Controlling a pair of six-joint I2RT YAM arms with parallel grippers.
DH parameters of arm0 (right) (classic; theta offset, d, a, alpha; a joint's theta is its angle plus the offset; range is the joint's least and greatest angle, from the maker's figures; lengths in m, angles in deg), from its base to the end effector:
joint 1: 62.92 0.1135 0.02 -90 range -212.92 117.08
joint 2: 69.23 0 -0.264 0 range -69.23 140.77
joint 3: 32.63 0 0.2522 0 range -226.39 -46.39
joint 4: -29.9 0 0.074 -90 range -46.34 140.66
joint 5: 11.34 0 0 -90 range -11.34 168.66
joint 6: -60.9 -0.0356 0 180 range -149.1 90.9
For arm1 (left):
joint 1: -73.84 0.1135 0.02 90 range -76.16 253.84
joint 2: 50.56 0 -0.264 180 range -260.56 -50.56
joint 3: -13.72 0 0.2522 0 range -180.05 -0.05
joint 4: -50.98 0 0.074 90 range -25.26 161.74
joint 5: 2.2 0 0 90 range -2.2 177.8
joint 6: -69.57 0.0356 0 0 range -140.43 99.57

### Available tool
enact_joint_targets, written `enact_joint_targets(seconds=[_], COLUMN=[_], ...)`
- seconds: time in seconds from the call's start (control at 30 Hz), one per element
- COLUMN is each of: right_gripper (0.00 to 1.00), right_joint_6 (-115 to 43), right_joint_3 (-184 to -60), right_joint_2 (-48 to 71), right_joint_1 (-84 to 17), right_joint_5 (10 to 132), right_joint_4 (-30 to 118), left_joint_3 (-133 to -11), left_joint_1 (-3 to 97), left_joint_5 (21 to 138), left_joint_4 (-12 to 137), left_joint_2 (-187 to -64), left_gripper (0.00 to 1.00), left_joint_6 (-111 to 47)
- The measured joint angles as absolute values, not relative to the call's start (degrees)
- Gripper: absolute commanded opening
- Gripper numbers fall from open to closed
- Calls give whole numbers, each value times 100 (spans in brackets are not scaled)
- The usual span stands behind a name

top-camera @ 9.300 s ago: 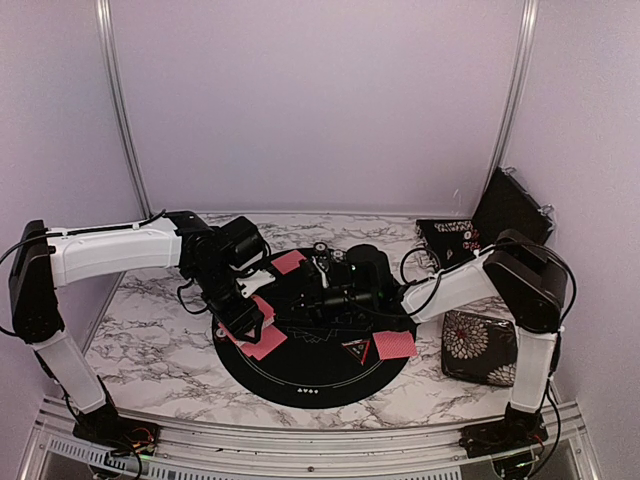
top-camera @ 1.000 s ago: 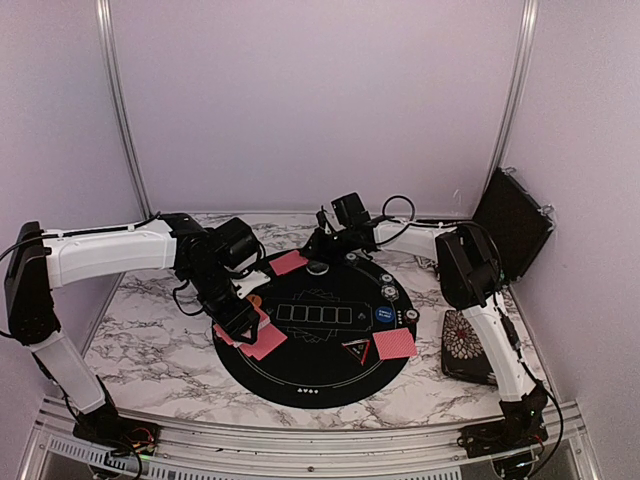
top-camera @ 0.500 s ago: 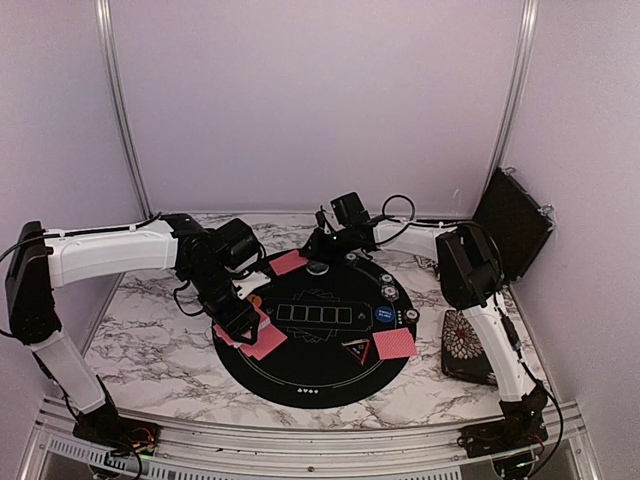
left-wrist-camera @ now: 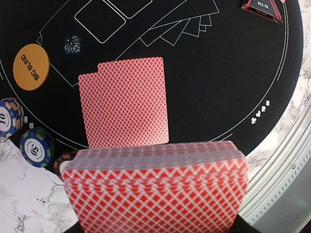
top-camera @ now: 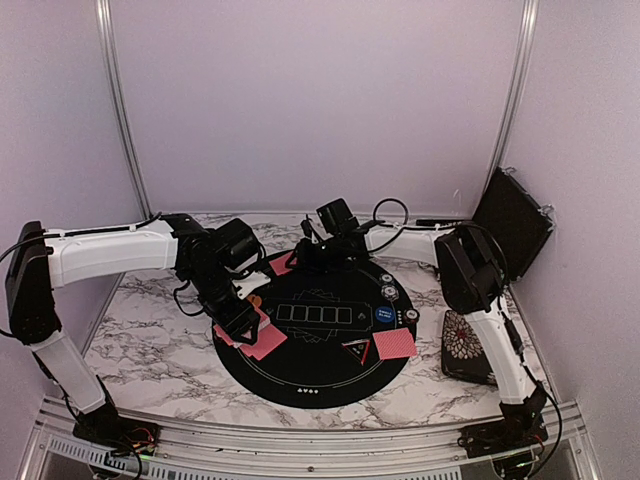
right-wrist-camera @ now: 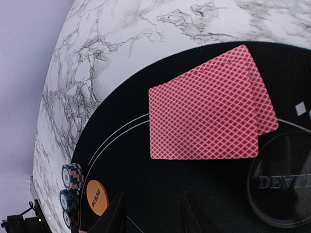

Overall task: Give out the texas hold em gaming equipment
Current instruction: Adjust the poker card in the dealer area.

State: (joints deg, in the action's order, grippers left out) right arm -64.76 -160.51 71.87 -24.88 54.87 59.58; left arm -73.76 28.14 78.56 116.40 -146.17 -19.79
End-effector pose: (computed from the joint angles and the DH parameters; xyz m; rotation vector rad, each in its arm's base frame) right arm 0.4236 0.3496 0.1491 -0.2823 2.5028 1.0784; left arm 0.2239 -0.2376 0.2359 1.1779 2.6657 -0.3789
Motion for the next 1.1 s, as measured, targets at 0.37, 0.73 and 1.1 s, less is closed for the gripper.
enact_joint_targets(seconds=[0.37,0.73,1.1], right_gripper=[47,50,50], right_joint_6=[-6411,-6350,-6350], right_joint_3=[-16001,-16209,-16613], right_joint_2=[7187,7342,7596], right_joint_1=[-2401,-2436,-2506], right_joint_5=[5823,5978,5976], right_joint_4=[6004,6142,6264], left_joint_3=[-7376,-7376,-7376], left_joint_1=[2814,2843,2851], left_joint_5=[7856,7856,7856], left_joint_4=[11640,11638,11638], left_joint_2=[-14617,-14617,-14617], left_gripper=[55,55,55], left_joint_6=[-1979,-1979,-1979])
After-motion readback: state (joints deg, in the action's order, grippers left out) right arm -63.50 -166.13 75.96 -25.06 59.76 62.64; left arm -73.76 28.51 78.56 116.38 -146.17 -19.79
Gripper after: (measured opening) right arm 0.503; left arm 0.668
